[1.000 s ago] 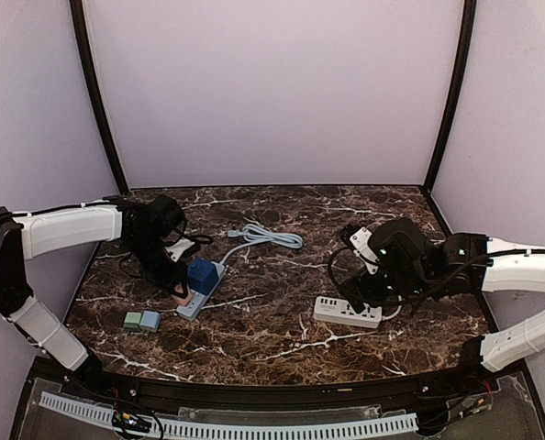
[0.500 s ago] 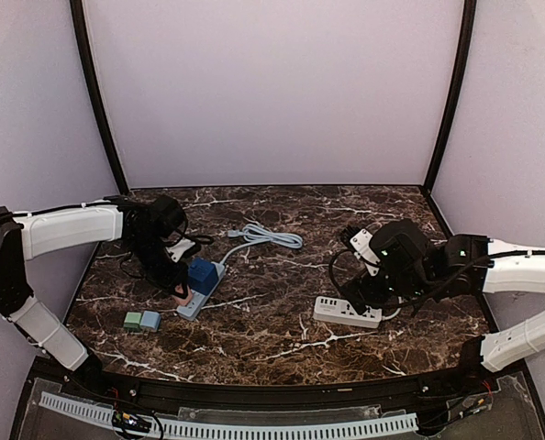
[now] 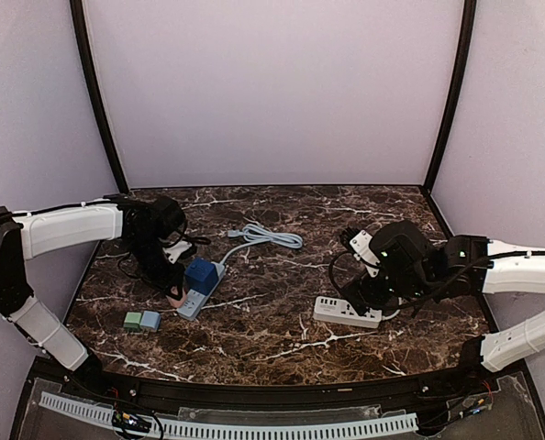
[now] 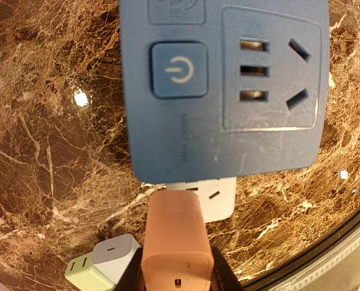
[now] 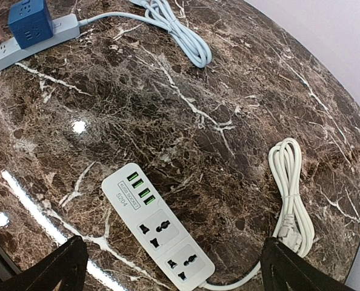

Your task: Insert the plug

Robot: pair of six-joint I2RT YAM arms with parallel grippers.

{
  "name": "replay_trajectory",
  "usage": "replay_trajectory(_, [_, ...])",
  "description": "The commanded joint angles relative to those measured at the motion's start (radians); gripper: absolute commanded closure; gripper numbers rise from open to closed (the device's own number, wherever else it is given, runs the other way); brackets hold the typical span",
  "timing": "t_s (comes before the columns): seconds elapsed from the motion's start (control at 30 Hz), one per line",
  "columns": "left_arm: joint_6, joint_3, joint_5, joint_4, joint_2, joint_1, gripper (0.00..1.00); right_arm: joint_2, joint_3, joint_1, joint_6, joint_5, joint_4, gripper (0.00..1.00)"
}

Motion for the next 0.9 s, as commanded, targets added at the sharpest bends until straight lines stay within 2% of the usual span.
replay_trajectory(0.0, [-0.036,0.019,0.026,-0.006,-0.011,-0.007,0.99,-0.013,-0.013,-0.006,0.001,0.008,0.020,0.01])
replay_trajectory(0.4, [-0.058,0.034,0.022,0.035,0.019,-0.033,0.99,-0.023,-0.014,-0.005,0.006,0.010,0.021,0.01])
replay_trajectory(0.87, [-0.051,0.039,-0.045,-0.009,0.034,-0.033,0.99,-0.027,-0.014,-0.006,0.012,0.011,0.015,0.01])
